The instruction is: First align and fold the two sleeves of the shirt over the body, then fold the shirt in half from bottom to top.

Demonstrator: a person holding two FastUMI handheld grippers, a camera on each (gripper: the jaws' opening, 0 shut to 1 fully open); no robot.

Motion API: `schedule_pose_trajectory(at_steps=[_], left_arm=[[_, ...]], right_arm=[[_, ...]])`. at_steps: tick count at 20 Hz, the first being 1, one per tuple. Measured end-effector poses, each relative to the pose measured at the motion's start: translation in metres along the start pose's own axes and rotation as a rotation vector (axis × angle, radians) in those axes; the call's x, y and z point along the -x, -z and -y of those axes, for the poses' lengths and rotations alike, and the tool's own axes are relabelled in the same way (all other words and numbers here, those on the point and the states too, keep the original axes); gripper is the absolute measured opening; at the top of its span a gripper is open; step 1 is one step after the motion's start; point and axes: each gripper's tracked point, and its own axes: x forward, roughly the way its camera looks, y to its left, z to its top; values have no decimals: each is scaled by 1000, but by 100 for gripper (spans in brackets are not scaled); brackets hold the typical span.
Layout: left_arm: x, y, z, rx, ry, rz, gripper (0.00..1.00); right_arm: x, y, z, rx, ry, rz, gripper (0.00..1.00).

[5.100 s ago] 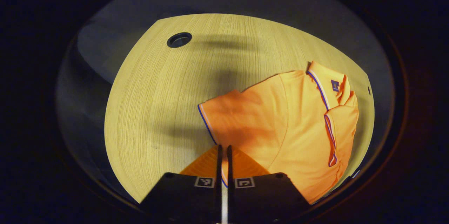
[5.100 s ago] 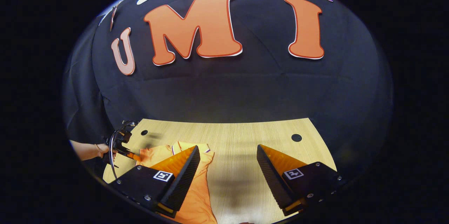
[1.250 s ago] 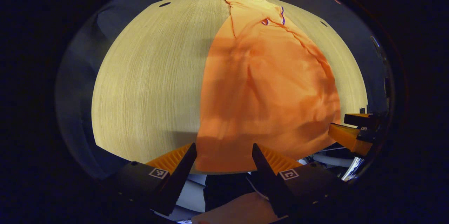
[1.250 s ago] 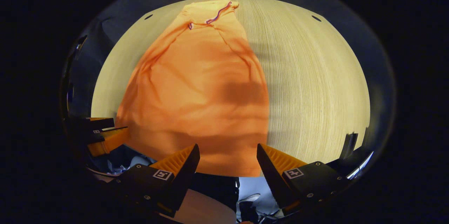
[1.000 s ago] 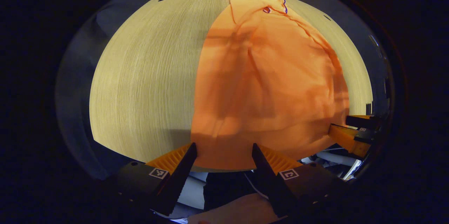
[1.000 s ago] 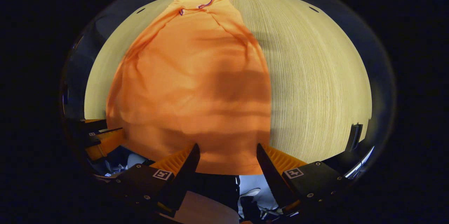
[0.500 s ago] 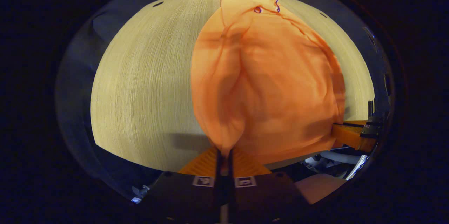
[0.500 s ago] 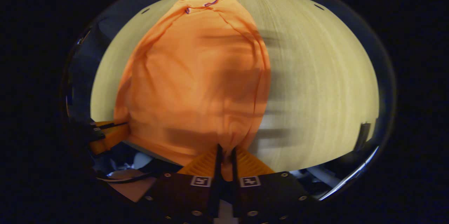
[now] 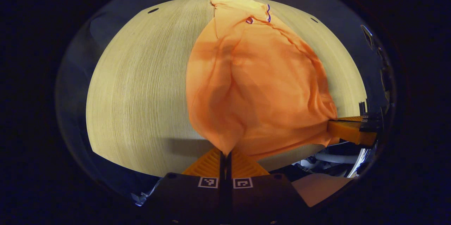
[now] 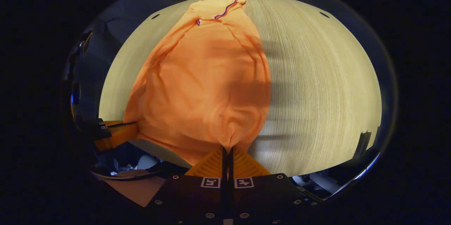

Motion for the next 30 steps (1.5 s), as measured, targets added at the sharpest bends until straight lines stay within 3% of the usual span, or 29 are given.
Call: schedule_pose_trajectory(at_steps=[5, 17, 24, 30], left_arm=[[28, -59, -1, 24, 28, 105, 1], [54, -240, -6, -41, 23, 319, 1], [44, -338, -17, -34, 19, 388, 1], [8, -407, -29, -1, 20, 400, 1]], right_arm=[[27, -61, 4, 5, -22, 106, 0], [59, -226, 17, 52, -21, 319, 0], [54, -318, 27, 45, -6, 394, 0], [15, -383, 38, 30, 10, 401, 0]])
